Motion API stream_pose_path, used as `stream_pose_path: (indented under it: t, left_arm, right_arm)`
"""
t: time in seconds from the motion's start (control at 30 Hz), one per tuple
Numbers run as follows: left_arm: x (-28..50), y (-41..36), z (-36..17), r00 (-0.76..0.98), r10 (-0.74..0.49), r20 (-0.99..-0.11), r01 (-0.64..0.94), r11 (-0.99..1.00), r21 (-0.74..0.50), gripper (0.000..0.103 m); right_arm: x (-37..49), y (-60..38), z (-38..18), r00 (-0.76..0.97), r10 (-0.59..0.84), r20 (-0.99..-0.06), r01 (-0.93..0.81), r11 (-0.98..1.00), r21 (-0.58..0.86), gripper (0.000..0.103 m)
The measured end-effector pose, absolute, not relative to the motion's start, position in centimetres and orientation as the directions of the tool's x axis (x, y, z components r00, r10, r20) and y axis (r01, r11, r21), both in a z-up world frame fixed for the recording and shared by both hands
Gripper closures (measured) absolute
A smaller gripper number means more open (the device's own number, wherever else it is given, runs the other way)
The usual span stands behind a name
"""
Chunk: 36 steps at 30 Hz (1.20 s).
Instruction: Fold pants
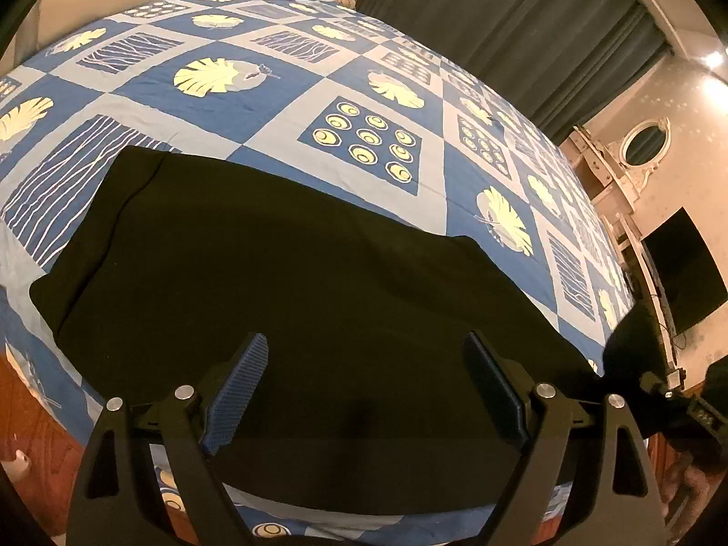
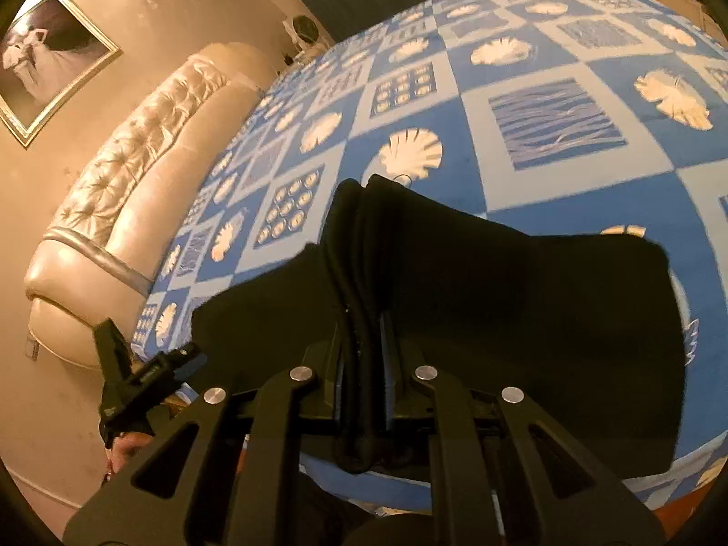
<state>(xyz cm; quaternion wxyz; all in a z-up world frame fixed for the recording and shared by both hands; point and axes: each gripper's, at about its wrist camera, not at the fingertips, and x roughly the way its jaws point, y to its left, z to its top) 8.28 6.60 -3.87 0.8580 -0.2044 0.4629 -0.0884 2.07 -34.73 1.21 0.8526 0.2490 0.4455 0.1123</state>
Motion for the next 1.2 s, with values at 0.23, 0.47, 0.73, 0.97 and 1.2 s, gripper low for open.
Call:
stream_pose_path:
  t: [0.23, 0.47, 0.73, 0.97, 1.2]
  left_arm:
    - [8.4, 6.4, -3.8, 0.556, -0.335, -0.76, -0.025, 0.908, -0.418, 0.017]
    - [8.2, 6.1, -3.7, 0.559, -0.338, -0.757, -0.017, 0.908, -0.418, 0.017]
    - [8.2, 5.9, -3.6, 0.557, -0.342, -0.757, -0.013, 0.908, -0.419, 0.017]
    - [8.1, 5.8, -3.6, 0.555, -0.345, -0.757, -0.012, 0.906, -0.422, 0.017]
    - [8.0, 5.7, -3.6, 0.556, -0.344, -0.756, -0.011, 0.907, -0.421, 0.017]
  right_arm:
    - [2.7, -32.8, -1.7, 0.539, 0.385, -0.749, 0.048, 0.874, 0.483, 0.091]
    - [2.9, -31.4, -4.4, 0.503, 0.362, -0.785, 0.061, 0.891, 0.45, 0.091]
    - [3.4, -30.3, -5.0, 0.501, 0.343, -0.795, 0.062, 0.902, 0.428, 0.09]
    - [3.9, -29.4, -5.8, 0.494, 0.345, -0.798, 0.062, 0.902, 0.428, 0.08]
    - [3.5, -28.3, -5.3, 0.5, 0.474, -0.725, -0.018, 0.843, 0.538, 0.065]
